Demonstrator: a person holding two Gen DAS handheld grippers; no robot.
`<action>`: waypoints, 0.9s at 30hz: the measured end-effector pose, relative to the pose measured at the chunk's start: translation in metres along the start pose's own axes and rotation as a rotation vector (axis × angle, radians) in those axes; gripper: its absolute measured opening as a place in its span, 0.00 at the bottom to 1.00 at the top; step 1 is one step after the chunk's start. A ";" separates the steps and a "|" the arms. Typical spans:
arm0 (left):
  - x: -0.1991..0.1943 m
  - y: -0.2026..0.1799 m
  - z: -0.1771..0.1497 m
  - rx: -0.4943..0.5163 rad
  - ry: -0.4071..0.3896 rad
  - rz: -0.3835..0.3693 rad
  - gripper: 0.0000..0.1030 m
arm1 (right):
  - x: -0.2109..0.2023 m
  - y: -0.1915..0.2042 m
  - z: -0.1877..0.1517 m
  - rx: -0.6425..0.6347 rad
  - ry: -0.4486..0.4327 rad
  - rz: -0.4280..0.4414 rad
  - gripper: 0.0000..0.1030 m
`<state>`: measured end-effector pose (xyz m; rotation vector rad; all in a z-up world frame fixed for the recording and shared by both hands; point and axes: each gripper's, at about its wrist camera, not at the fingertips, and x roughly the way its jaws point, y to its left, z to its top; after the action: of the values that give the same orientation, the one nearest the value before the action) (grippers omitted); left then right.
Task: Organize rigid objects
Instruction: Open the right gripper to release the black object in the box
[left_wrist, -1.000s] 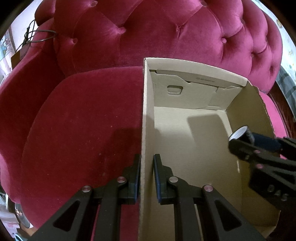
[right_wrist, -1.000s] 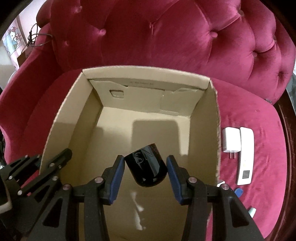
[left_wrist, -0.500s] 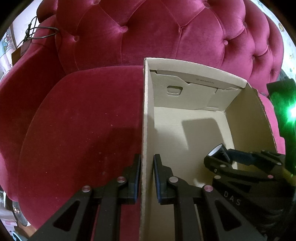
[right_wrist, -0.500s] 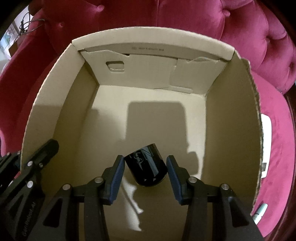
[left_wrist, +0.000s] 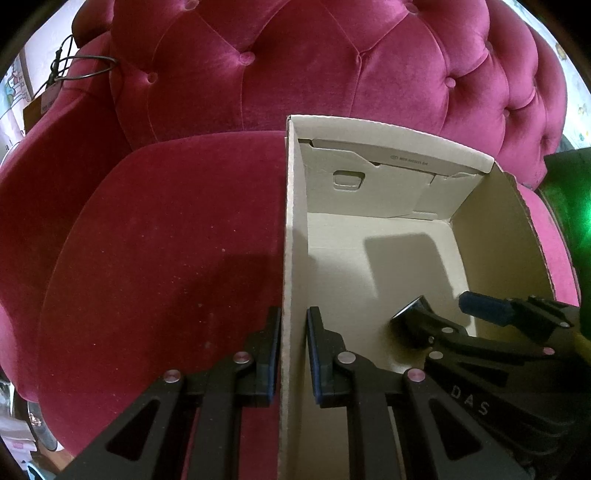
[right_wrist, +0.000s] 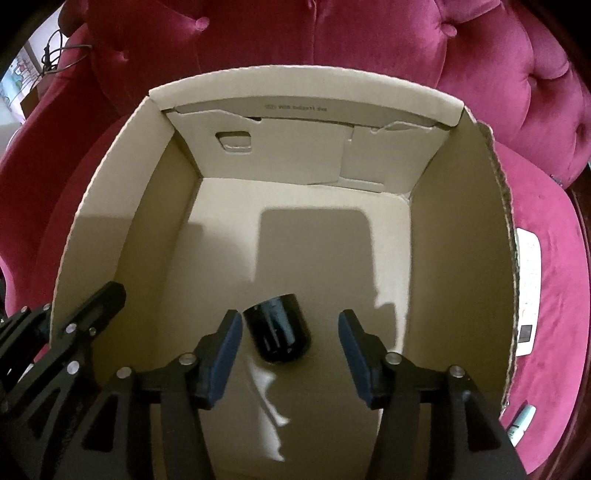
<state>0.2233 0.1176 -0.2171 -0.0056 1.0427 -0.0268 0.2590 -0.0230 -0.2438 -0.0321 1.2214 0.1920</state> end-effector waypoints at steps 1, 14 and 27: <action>0.000 0.000 0.000 0.002 0.000 0.001 0.14 | -0.002 0.000 0.000 -0.001 -0.003 -0.001 0.58; 0.000 0.001 0.000 0.003 0.004 0.002 0.14 | -0.031 0.002 -0.004 -0.036 -0.066 -0.023 0.67; 0.000 0.000 0.001 0.010 0.008 0.006 0.14 | -0.059 -0.008 -0.005 -0.035 -0.129 -0.037 0.86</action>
<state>0.2241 0.1180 -0.2169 0.0069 1.0503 -0.0261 0.2361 -0.0391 -0.1905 -0.0714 1.0882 0.1807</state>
